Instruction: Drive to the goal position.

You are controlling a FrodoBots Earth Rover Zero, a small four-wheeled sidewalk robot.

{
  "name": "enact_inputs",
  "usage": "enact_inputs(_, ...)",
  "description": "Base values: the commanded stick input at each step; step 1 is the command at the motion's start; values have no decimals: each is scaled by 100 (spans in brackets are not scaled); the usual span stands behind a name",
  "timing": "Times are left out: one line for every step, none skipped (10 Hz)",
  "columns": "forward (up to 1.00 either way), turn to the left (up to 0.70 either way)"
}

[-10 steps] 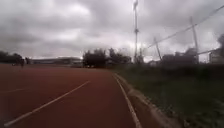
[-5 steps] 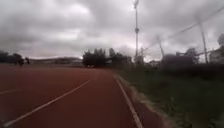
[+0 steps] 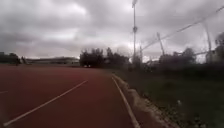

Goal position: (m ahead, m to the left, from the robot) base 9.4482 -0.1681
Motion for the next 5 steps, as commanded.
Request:
enact_inputs(70, 0)
enact_inputs(70, 0)
enact_inputs(70, 0)
enact_inputs(70, 0)
enact_inputs(70, 0)
